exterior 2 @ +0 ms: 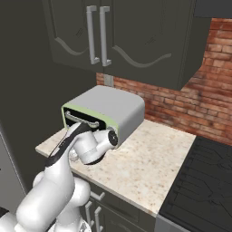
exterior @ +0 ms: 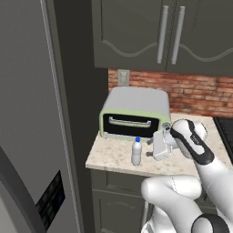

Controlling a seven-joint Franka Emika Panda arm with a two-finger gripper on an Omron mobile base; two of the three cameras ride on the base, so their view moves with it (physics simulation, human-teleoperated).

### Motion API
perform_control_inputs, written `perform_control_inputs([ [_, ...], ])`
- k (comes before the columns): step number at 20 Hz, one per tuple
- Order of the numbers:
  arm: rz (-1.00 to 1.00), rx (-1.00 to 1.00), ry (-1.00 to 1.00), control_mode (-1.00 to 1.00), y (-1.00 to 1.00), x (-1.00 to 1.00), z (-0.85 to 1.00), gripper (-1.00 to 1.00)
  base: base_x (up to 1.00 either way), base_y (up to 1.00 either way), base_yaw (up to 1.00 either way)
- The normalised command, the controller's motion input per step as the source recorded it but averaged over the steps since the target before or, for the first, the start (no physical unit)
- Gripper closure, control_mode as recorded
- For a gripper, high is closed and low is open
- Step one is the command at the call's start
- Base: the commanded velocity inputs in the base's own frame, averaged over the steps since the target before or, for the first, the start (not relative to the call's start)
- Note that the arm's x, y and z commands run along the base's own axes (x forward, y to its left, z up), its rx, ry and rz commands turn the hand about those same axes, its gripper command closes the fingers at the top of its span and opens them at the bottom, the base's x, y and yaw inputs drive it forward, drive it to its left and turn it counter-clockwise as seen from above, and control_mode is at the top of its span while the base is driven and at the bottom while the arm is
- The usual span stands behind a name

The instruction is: Take the bottled waters from the counter and place them in the freezer to freeze. Close the freezer door after placing the bottles.

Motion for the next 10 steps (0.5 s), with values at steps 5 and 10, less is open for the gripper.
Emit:
perform_control_inputs([
  [5,0.02,0.00,0.00,-1.00,0.07,0.10,-0.03,-1.00,0.00,0.00,0.00],
  [10,0.03,0.00,0.00,-1.00,0.00,0.21,-0.17,-1.00,0.00,0.00,0.00],
])
